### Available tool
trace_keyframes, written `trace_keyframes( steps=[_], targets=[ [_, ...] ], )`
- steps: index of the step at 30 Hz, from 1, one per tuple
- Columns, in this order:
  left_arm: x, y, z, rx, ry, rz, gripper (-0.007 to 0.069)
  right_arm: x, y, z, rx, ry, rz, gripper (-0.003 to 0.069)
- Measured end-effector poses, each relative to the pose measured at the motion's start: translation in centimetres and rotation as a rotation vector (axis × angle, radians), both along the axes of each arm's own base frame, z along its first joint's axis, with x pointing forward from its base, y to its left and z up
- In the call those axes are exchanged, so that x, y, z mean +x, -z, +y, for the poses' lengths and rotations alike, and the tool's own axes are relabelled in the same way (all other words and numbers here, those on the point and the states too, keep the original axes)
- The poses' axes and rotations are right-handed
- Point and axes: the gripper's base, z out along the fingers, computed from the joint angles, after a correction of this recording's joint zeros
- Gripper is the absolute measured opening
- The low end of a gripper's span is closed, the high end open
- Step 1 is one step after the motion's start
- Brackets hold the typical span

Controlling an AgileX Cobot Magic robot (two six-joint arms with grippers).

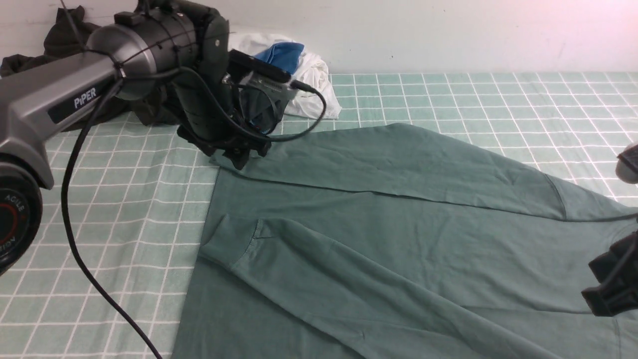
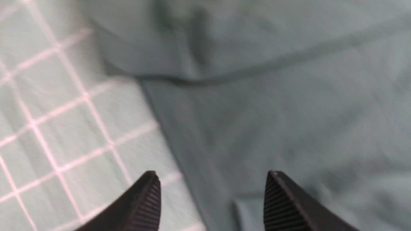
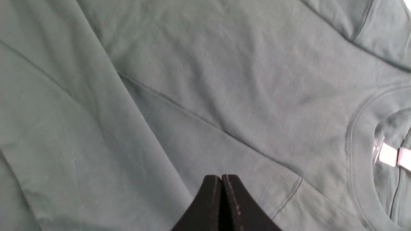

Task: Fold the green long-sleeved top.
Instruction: Use the left arm to clamp the cuff farthest from it

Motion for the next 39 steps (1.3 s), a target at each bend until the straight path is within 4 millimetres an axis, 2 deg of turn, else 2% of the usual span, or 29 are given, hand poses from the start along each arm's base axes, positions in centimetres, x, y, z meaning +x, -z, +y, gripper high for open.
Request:
trace_keyframes(
  steps=[3,6,7,9,14,16,20,21,22,23,26,35,39],
  targets=[
    [2.1,1.9,2.2,-0.054,-0.099,-0.032,0.0409,0.8,0.6,0.3,-0.002,-0.004,0.007,-0.0014],
    [3.8,4.2,3.5,-0.101,-0.172,-0.051,0.0409,1.5,1.3,0.6,-0.010,-0.005,0.038,-0.0014],
    [4.0,4.5,3.6,-0.110,-0.182,-0.059,0.0409,1.5,1.4,0.6,-0.011,-0.005,0.041,-0.0014],
    [5.0,6.3,4.1,-0.138,-0.217,-0.075,0.0409,2.1,2.2,0.9,-0.019,-0.004,0.075,-0.0014],
    [5.9,8.0,4.1,-0.175,-0.248,-0.101,0.0396,2.6,3.0,1.1,-0.029,-0.004,0.110,-0.0014],
    [6.0,8.2,4.1,-0.177,-0.251,-0.103,0.0363,2.7,3.2,1.1,-0.031,-0.004,0.115,-0.0014],
    [6.1,8.1,4.0,-0.183,-0.250,-0.122,0.0204,2.8,3.2,1.2,-0.030,-0.004,0.117,-0.0014],
    [6.2,8.1,4.0,-0.185,-0.249,-0.132,0.0136,2.8,3.2,1.2,-0.029,-0.005,0.114,-0.0014],
    [6.2,8.0,4.0,-0.186,-0.249,-0.133,0.0126,2.8,3.2,1.2,-0.029,-0.005,0.114,-0.0014],
    [6.3,8.0,4.0,-0.188,-0.248,-0.142,0.0057,2.9,3.2,1.2,-0.029,-0.005,0.113,-0.0014],
    [6.3,8.0,4.0,-0.189,-0.248,-0.144,0.0008,2.9,3.2,1.2,-0.028,-0.005,0.112,-0.0014],
    [6.2,7.9,4.1,-0.176,-0.230,-0.135,0.0000,2.9,3.2,1.3,-0.018,-0.003,0.114,-0.0014],
    [6.1,7.9,4.4,-0.183,-0.263,-0.118,0.0074,2.8,3.2,1.3,-0.014,-0.002,0.115,-0.0014]
  ],
)
